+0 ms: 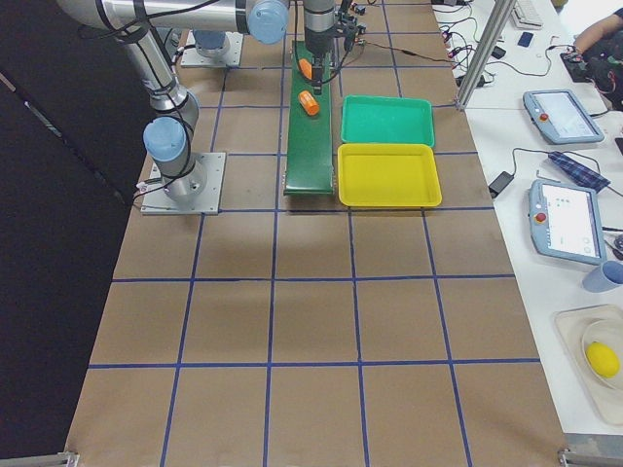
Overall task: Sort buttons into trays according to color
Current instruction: 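Carry the green push-button onto the belt and open the left gripper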
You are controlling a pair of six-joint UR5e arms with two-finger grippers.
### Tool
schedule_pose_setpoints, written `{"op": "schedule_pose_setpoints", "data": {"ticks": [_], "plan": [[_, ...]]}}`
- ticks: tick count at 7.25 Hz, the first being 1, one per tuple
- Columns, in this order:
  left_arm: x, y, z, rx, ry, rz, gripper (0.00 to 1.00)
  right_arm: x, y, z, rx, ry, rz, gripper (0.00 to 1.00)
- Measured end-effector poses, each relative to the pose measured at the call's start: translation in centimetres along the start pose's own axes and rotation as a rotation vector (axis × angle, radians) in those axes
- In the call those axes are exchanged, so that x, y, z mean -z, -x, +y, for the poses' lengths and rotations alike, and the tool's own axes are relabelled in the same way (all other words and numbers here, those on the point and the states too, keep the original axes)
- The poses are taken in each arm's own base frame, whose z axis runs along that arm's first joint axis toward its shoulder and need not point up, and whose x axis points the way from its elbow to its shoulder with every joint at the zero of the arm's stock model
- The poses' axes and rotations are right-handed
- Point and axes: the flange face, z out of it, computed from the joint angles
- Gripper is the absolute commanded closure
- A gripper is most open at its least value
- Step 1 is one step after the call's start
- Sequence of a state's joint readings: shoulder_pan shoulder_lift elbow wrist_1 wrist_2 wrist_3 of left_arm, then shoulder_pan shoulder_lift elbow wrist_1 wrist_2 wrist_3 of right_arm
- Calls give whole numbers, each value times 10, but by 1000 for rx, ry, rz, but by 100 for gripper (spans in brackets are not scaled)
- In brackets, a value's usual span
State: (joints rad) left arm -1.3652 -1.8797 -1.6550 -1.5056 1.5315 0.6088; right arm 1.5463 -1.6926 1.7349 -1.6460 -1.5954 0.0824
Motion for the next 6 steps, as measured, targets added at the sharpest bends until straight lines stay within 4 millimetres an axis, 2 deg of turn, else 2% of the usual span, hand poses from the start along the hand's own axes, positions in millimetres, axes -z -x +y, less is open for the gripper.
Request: {"op": "schedule_pose_setpoints", "data": {"ticks": [2,3,4,5,6], "plan": [[-34,-72,40,-105,32,-5,100,0,0,0,2,-1,0,0],[-44,-94,52,-111,31,-16,98,1,0,1,2,-2,0,0],[-57,-104,55,-67,20,-30,73,1,0,1,1,-1,0,0],[-70,-106,50,20,0,-41,27,0,0,0,2,1,0,0],[-77,-107,45,127,-20,-41,10,-1,0,0,4,4,1,0]]}}
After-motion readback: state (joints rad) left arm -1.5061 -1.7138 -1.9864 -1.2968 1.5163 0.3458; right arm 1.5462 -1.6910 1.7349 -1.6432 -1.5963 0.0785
